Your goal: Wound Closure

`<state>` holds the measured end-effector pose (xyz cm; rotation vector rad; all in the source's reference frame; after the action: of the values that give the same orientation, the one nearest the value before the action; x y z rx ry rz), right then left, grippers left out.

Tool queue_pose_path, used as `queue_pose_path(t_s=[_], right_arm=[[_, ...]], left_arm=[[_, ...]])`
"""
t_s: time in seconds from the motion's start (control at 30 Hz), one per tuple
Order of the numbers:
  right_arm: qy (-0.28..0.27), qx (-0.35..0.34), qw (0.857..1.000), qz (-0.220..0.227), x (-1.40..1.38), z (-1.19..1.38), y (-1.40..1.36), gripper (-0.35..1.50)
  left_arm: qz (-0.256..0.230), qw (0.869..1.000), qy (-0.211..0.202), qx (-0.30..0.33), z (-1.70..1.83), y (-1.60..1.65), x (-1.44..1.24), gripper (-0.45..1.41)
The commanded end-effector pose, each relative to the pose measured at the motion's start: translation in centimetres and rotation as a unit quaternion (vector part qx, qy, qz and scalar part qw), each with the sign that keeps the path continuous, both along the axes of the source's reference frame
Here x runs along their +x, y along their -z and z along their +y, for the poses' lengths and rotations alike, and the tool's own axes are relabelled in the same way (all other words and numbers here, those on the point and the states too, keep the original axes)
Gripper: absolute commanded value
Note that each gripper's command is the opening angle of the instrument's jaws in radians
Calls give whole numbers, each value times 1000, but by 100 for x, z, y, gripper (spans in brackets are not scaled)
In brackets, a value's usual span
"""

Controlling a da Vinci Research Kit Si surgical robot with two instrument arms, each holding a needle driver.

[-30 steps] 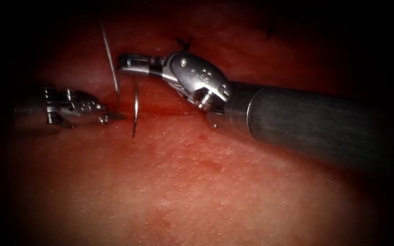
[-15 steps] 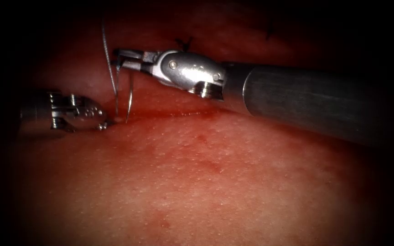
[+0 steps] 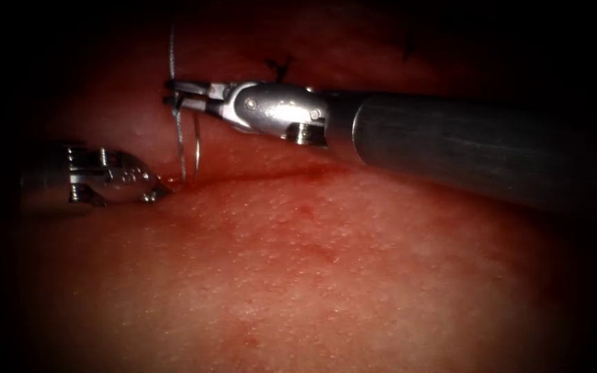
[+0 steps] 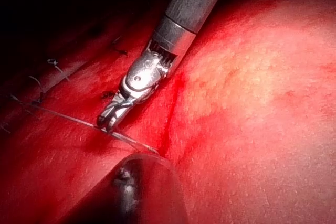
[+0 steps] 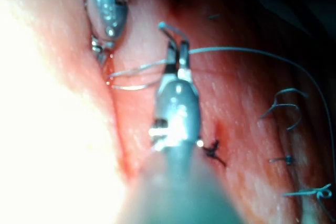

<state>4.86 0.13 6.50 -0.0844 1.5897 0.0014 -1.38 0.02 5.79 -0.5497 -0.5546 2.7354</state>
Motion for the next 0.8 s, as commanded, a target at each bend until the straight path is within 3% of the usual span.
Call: queue_pose_path(t_s=[0.03,0.57,0.8], right_arm=[[1,-2,1000,3,14,4,-1,-35],[4,19,1000,10,20,6,28,-35],[2,16,1000,8,29,1,25,-35]], left_arm=[[-3,1000,3,-3,5,-4,-6,-43],[-5,1000,8,-10,4,-2,-6,-45],[-8,1000,10,-12,3,-2,-5,-45]])
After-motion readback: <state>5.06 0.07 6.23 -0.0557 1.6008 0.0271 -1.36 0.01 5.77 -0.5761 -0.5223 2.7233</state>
